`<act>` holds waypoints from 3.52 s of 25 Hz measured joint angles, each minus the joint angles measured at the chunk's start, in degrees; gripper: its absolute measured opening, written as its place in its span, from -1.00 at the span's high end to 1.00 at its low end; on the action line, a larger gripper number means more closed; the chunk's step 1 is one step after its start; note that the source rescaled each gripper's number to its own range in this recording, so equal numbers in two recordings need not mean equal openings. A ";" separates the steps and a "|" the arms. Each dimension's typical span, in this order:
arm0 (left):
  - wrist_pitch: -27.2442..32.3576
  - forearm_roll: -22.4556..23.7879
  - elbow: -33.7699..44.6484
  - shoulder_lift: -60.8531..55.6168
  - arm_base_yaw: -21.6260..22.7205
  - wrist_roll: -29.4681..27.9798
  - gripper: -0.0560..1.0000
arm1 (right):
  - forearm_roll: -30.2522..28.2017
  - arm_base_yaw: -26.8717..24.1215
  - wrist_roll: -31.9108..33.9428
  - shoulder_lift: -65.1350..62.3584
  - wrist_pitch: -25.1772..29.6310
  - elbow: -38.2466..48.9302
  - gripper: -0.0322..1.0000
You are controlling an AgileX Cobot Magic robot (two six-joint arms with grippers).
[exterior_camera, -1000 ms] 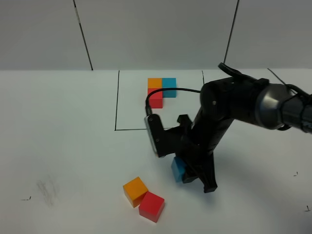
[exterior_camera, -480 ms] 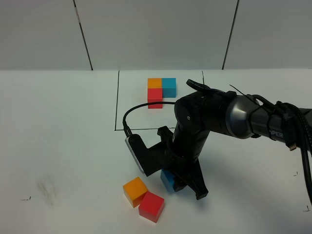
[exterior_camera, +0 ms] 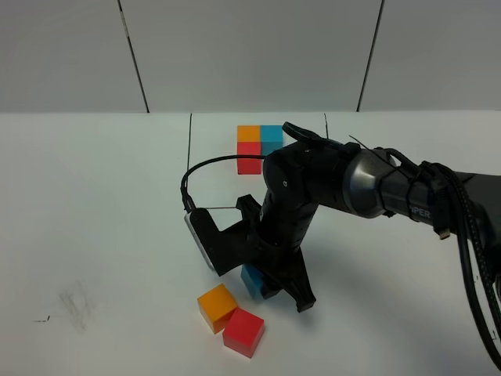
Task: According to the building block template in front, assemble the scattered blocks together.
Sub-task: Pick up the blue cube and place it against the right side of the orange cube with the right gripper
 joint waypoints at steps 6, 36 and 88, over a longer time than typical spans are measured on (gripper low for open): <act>0.00 0.00 0.00 0.00 0.00 0.00 -0.92 | -0.11 0.81 -0.67 0.50 0.06 0.00 0.54; 0.00 0.00 0.00 0.00 0.00 -0.06 -0.92 | 0.15 4.01 -4.00 4.95 -3.45 -2.27 0.54; 0.00 0.00 0.00 0.00 0.00 -0.11 -0.92 | -7.35 4.13 18.34 3.15 -1.26 -2.38 -0.53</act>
